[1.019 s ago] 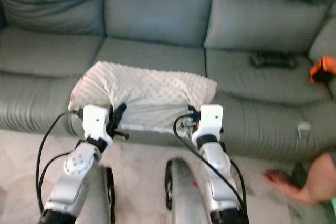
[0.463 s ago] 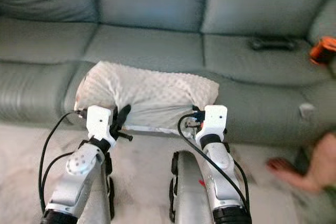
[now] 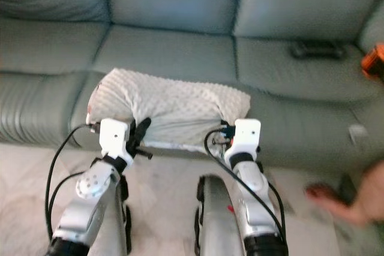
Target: Move the pillow to the sofa
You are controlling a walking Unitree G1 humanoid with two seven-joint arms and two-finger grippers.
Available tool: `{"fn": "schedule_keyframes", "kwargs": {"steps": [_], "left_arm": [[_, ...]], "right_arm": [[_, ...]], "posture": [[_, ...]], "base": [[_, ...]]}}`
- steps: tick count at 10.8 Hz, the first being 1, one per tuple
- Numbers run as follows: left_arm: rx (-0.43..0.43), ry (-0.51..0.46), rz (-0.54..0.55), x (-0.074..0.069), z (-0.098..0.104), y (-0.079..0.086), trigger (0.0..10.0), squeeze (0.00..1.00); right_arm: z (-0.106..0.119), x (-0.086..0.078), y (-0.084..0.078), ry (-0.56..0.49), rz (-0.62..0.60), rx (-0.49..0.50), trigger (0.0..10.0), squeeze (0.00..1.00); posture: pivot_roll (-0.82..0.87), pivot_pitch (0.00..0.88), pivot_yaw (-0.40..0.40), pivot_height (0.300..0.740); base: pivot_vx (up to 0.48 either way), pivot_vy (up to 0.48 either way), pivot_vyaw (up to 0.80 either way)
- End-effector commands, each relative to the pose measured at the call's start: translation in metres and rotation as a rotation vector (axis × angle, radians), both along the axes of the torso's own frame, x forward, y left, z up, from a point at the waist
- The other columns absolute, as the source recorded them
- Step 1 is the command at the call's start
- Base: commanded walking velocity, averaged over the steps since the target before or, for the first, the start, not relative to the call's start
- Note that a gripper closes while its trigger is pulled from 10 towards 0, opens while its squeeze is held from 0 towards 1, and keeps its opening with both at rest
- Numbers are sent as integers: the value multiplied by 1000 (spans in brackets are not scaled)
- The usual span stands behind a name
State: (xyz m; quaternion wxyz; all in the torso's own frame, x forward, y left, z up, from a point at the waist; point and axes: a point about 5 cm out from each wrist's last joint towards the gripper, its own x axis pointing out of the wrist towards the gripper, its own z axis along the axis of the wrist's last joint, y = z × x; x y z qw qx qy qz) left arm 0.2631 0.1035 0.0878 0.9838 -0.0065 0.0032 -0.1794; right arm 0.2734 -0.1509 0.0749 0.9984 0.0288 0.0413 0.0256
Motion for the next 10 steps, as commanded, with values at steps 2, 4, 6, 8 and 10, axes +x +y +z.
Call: {"fn": "schedule_keyframes", "kwargs": {"steps": [2, 4, 6, 8, 10], "left_arm": [[-7, -12, 42, 2, 3, 9, 10000, 0], [-6, -9, 57, 3, 4, 10, 10000, 0], [0, -12, 34, 2, 3, 9, 10000, 0], [-3, -13, 33, 3, 4, 9, 10000, 0], [-6, -9, 30, 5, 3, 8, 10000, 0]], "right_arm": [[-1, 0, -10, 0, -36, 2, 10000, 0], [-2, -1, -11, 8, -36, 7, 10000, 0], [-3, -2, -9, 12, -34, 9, 10000, 0], [-3, -1, -8, 10, -30, 14, 10000, 0], [-2, 0, -9, 8, -31, 11, 10000, 0]], "posture": [[-33, 215, -41, 606], [-34, 221, -40, 606], [-36, 222, -38, 606], [-38, 220, -37, 584], [-40, 218, -37, 579]], "base": [[306, 0, 0], [0, 0, 0], [0, 0, 0], [276, 0, 0], [287, 0, 0]]}}
